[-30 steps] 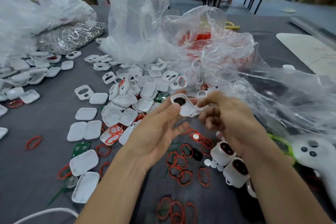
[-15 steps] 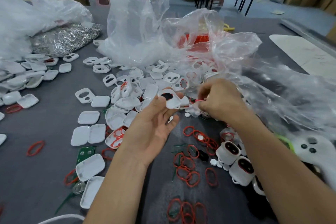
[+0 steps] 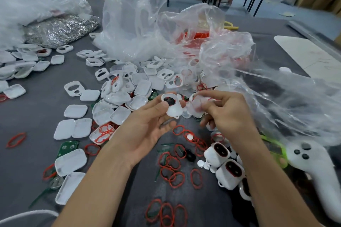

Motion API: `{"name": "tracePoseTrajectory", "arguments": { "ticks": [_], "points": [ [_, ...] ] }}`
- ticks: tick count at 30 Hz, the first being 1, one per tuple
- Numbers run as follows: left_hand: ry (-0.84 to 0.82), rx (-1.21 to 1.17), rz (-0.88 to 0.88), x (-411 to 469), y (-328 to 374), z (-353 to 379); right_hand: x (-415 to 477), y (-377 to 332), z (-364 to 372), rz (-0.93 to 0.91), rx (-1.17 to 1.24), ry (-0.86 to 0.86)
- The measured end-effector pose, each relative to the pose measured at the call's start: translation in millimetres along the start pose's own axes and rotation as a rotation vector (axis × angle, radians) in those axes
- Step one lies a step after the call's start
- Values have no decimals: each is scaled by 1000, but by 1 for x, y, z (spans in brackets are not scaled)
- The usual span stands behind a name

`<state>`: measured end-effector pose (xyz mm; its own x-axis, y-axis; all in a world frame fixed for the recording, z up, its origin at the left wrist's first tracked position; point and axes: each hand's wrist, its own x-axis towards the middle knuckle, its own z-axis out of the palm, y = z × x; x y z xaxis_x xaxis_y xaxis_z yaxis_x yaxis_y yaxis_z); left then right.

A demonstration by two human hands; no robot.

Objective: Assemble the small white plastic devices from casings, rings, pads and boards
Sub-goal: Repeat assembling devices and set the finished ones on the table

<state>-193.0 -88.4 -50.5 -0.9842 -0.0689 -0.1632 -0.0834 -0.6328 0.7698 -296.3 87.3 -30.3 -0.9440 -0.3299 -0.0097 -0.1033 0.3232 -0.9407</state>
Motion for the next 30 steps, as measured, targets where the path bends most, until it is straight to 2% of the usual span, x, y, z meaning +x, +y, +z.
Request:
{"name": "tracePoseTrajectory", "arguments": {
  "ticks": [6, 8, 9, 12, 15, 17, 20, 22, 26, 30],
  "points": [
    [1, 17, 1, 2, -2, -3, -3, 3, -3, -81, -154, 95],
    [1, 23, -3, 3, -3, -3, -2, 4, -6, -70, -236, 122],
    [-1, 24, -3, 3, -3, -2, -2, 4, -6, -53, -205, 124],
    [-9, 34, 1, 3, -3, -1, -2, -2, -1, 26, 137, 86],
    [-29, 46, 4, 3, -3, -1, -5, -12, 3, 138, 512, -32],
    [-29, 40, 2, 3, -3, -1, -7, -15, 4, 202, 667, -87],
    [0, 44, -7, 4, -4, -1, -11, -17, 7, 239, 772, -123],
    [0, 59, -7, 3, -4, 0, -12, -17, 10, 200, 741, -121],
    [-4, 39, 9, 3, -3, 0, -15, -13, 15, 73, 425, -25],
    [-2, 21, 22, 4, -3, -1, -16, -11, 17, -28, 214, -9]
  ]
}}
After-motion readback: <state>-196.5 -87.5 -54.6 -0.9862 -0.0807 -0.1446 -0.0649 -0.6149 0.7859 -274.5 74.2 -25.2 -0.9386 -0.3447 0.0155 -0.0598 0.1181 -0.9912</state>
